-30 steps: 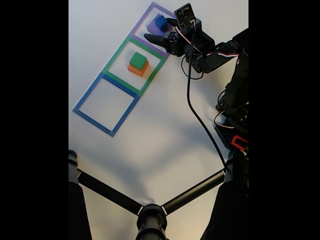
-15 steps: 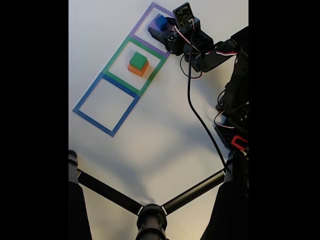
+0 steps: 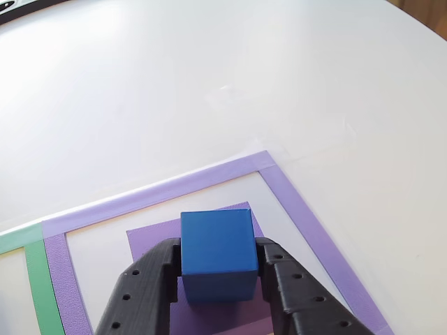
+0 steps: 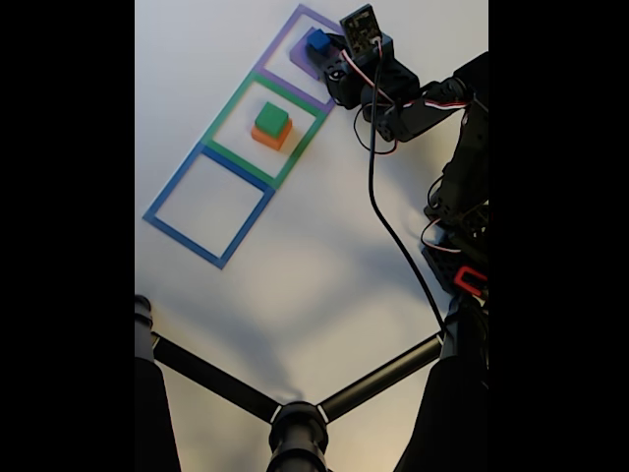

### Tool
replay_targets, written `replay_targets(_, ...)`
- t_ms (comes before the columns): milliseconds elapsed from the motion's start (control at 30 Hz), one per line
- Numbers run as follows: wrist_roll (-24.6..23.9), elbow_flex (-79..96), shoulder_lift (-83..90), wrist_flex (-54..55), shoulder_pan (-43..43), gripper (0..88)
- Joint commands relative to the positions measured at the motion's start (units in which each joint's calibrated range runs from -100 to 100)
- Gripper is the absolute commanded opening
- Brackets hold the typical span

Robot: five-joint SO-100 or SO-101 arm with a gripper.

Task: Tower of hanoi

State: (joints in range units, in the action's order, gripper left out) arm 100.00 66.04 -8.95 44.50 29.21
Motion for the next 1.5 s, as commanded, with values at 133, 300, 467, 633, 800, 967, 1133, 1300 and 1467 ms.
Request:
replay_targets(133,0.00,-0.38,1.34,1.52,-0.96,0.1)
replay_targets(300,0.00,0.07,4.23,-0.26,-1.72,0.1)
replay_targets(467,0.00,-1.38,15.52,-14.19,-3.40,0.4)
replay_targets(633,0.00,-7.11,32.35,-39.68,-5.07,0.5)
replay_targets(800,0.00,-24.28,44.93,-76.51,-6.14,0.5)
replay_targets(967,0.00,-43.27,50.78,-107.43,-7.13,0.5)
replay_targets(1133,0.00,-60.90,51.50,-128.88,-8.96,0.5)
replay_targets(1300,0.00,-70.26,51.42,-138.35,-12.47,0.5)
replay_targets(1467,0.00,-71.17,50.46,-138.99,-18.11,0.5)
